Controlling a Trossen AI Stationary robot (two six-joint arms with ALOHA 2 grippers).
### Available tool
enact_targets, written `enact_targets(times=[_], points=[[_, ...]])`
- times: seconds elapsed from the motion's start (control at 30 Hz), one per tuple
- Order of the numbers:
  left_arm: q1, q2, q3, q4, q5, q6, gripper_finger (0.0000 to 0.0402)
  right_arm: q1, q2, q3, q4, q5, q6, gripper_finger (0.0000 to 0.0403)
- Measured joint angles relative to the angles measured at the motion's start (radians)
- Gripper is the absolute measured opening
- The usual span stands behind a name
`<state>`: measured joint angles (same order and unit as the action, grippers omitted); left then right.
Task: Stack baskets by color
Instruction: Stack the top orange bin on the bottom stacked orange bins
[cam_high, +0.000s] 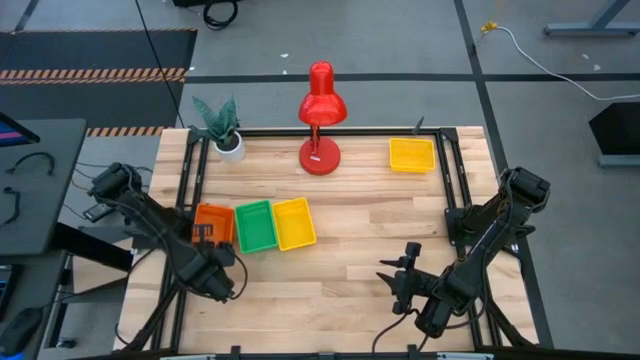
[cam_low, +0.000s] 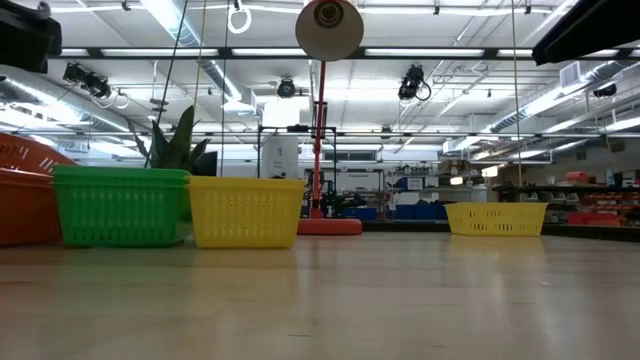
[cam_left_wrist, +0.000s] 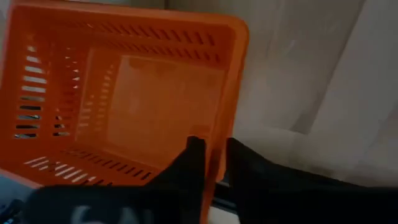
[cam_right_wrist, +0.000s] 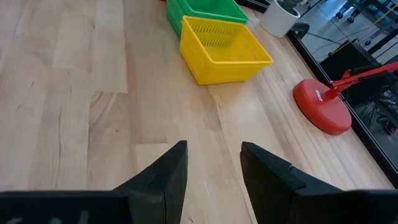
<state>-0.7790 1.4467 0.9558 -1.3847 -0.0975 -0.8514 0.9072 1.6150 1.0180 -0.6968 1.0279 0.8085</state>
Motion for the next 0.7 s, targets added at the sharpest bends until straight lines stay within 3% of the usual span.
enact_targets(times=[0.13,0.53,0.7], points=[[0.005,0.000,0.000,-0.008,-0.003,0.009,0.0015,-0.003,0.000,0.000,0.000,0.000,0.000,0.0154],[-0.044,-0.022,0.001,-0.058,-0.012,-0.061,0.0014,-0.004,0.000,0.000,0.000,0.000,0.000,0.0154],[-0.080,-0.035,0.051,-0.108,-0.101,-0.124,0.0014,-0.005,0.000,0.000,0.002,0.000,0.000,0.0154]])
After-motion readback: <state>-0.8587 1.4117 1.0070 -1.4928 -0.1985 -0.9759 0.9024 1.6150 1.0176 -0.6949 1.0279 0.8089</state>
